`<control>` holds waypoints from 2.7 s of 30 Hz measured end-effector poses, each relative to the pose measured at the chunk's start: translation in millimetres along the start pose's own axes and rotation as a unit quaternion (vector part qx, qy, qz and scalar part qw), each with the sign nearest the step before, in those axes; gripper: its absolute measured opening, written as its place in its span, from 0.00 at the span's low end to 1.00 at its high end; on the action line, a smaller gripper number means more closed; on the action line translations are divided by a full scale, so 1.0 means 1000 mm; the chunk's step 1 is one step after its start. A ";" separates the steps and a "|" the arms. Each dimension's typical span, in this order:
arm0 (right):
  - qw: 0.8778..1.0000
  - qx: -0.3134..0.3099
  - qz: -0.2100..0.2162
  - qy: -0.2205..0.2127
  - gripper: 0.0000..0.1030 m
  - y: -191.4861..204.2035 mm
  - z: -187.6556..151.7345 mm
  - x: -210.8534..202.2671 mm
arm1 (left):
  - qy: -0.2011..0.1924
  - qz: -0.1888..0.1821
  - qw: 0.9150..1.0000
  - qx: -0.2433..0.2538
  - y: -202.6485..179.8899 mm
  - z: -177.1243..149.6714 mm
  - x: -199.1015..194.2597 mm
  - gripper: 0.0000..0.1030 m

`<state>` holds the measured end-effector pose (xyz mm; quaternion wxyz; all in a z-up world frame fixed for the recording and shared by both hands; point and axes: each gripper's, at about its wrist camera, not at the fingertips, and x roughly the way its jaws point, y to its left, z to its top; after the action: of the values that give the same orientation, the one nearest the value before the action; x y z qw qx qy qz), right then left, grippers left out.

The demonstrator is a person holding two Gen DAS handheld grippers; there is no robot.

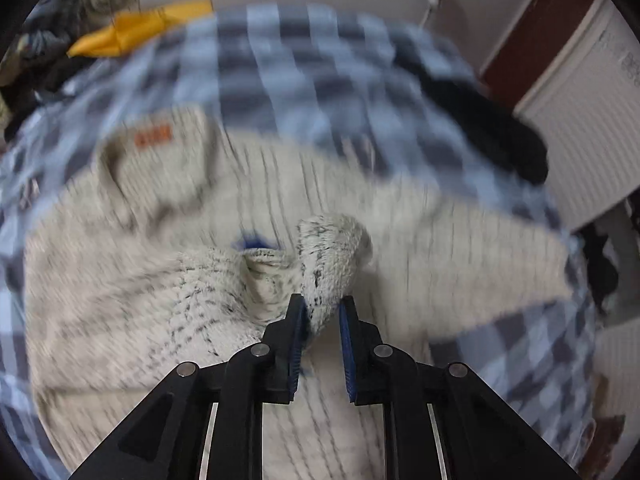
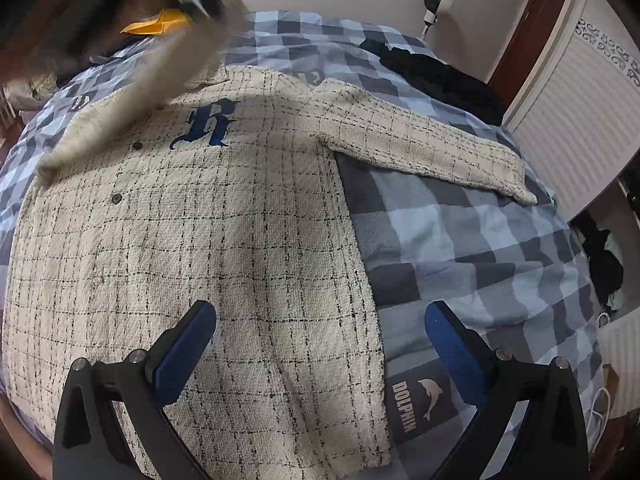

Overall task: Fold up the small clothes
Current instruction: 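Fold the held sleeve across the shirt body and open the left tool, then grasp the cuff of the other sleeve with the right tool, then fold the held sleeve across the shirt body and open the right tool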

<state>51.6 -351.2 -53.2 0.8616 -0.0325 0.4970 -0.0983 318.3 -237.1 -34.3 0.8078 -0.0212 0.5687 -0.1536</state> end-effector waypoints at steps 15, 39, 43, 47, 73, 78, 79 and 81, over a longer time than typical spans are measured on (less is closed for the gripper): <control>0.999 0.023 0.006 -0.021 0.99 -0.006 0.003 -0.010 | -0.106 0.028 0.994 0.019 0.033 -0.044 -0.115 1.00; 0.937 0.215 0.187 0.200 0.98 0.005 0.191 0.201 | -0.049 0.098 0.984 -0.143 0.226 -0.214 -0.116 1.00; 0.946 0.193 0.164 0.204 0.97 0.022 0.211 0.231 | -0.036 0.092 0.985 -0.144 0.225 -0.213 -0.109 1.00; 0.957 0.134 0.148 0.210 0.94 0.051 0.222 0.246 | -0.029 0.088 0.985 -0.145 0.226 -0.211 -0.106 1.00; 0.980 0.088 0.174 0.040 0.13 0.064 0.295 0.187 | 0.010 0.138 0.980 -0.139 0.241 -0.214 -0.083 1.00; 0.969 0.128 0.137 0.162 0.36 0.050 0.257 0.259 | 0.014 0.139 0.979 -0.146 0.246 -0.216 -0.083 1.00; 0.961 0.143 0.156 0.177 0.43 0.040 0.252 0.265 | 0.013 0.137 0.979 -0.150 0.247 -0.216 -0.084 1.00; 0.951 0.183 0.167 0.186 0.47 0.014 0.250 0.263 | 0.008 0.133 0.979 -0.155 0.248 -0.215 -0.086 1.00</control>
<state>396.7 -400.4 -152.9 0.7489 0.2279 0.6205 -0.0463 148.5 52.3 -83.5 0.8031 -0.0689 0.5902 0.0446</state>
